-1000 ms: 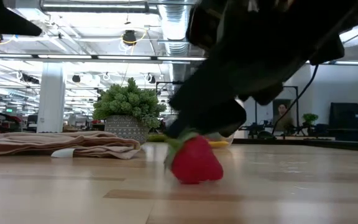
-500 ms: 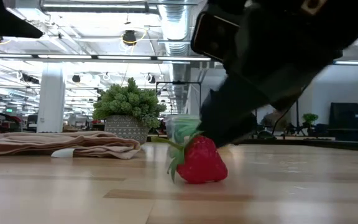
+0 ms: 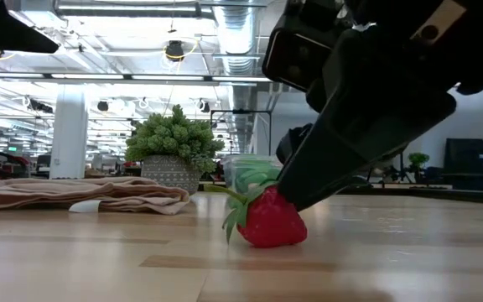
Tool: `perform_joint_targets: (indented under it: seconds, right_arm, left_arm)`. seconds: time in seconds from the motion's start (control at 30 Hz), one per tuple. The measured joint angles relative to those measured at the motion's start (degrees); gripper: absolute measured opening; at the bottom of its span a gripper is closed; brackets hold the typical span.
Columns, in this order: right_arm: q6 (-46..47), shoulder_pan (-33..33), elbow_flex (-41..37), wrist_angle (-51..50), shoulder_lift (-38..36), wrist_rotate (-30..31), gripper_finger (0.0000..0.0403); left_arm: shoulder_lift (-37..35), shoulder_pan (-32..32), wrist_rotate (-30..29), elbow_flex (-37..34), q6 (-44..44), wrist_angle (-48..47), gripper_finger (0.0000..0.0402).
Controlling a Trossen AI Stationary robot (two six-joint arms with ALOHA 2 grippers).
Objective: Pick and placing Produce into tupperware
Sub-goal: Put the strawberry into the transparent bin
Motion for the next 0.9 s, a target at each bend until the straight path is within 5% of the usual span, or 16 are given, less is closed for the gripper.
perform_joint_targets:
  seconds: [0.9]
  right_arm:
    - [-5.96, -0.02, 0.00, 2.28, 0.37, 1.74, 0.0244]
  left_arm:
    - [0.00, 0.00, -0.02, 0.02, -0.34, -2.03, 0.0300]
